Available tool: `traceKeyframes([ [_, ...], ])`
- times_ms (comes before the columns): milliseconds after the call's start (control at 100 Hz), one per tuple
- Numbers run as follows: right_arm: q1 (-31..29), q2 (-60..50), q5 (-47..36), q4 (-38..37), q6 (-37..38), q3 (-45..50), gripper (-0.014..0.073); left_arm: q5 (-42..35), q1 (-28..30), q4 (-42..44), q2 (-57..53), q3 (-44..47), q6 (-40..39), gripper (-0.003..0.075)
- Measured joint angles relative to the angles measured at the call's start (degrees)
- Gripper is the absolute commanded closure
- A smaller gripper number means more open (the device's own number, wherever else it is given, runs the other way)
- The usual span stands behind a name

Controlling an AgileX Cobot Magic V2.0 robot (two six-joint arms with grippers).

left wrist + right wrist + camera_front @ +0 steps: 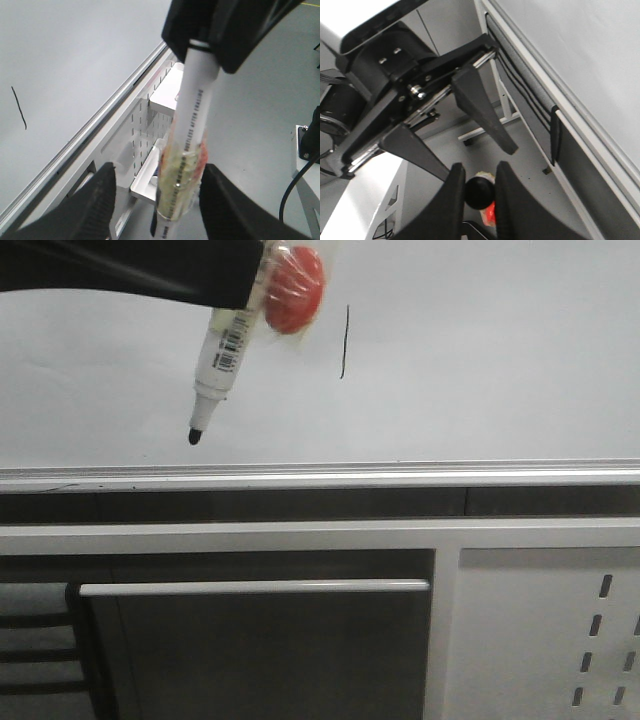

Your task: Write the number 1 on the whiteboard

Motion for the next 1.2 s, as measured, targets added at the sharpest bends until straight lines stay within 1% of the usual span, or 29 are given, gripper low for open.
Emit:
traceKeyframes([
  [150, 0.0, 0.6, 1.5, 0.5, 0.0, -0.2, 0.0647, 0.0, 0.0, -0.4, 1.4, 0.0, 0.1, 0.0377],
  [270, 0.0, 0.7, 1.8, 0.4, 0.0, -0.2, 0.0647, 0.9, -0.1, -1.0, 2.6, 0.0, 0.1, 0.0431],
  [390, 0.0, 0.9, 1.8, 0.4, 0.0, -0.2, 0.0647, 2.0, -0.2, -1.2, 3.2, 0.0, 0.2, 0.0552],
  [480, 0.0, 1.0, 1.8, 0.5, 0.0, -0.2, 0.0644, 2.5, -0.4, -1.2, 3.2, 0.0, 0.2, 0.0674],
  [510, 0.0, 1.0, 1.7, 0.5, 0.0, -0.2, 0.0631, 2.6, -0.5, -1.2, 3.2, 0.0, 0.3, 0.0727],
  [530, 0.0, 1.0, 1.5, 0.5, 0.0, -0.2, 0.0617, 2.8, -0.5, -1.2, 3.2, 0.0, 0.5, 0.0742],
  [570, 0.0, 1.0, 1.5, 0.8, 0.0, -0.2, 0.0580, 3.0, -0.6, -1.1, 3.2, 0.0, 0.8, 0.0741],
  [620, 0.0, 1.0, 1.5, 0.9, 0.0, -0.2, 0.0503, 3.1, -0.6, -1.1, 3.2, 0.0, 1.1, 0.0741],
  [740, 0.0, 1.0, 1.5, 1.0, 0.1, -0.2, 0.0244, 3.0, -0.6, -1.1, 3.2, 0.0, 1.2, 0.0741],
  [790, 0.0, 1.0, 1.3, 1.4, 0.4, -0.2, 0.0176, 2.5, -0.6, -1.1, 3.2, 0.0, 1.2, 0.0741],
  [810, 0.0, 1.0, 1.2, 1.4, 0.6, -0.2, 0.0161, 2.2, -0.6, -1.1, 3.2, 0.0, 1.2, 0.0741],
  [940, -2.2, 1.0, -1.4, 2.0, 1.5, -0.2, 0.0157, -0.6, -0.6, -0.8, 3.1, 0.0, -0.2, 0.0741],
  [1070, -8.6, -0.3, -2.6, 2.1, 2.8, -0.2, 0.0157, -6.7, -0.6, -1.2, 1.0, 1.1, -1.6, 0.0741],
  [1140, -11.6, -1.6, -2.6, 2.1, 2.9, -0.2, 0.0157, -11.1, -0.6, -4.4, -1.1, 2.7, -1.8, 0.0741],
  [1200, -14.0, -2.9, -2.6, 2.1, 2.9, -0.2, 0.0157, -15.2, -0.6, -9.3, -2.7, 4.2, -0.3, 0.0741],
])
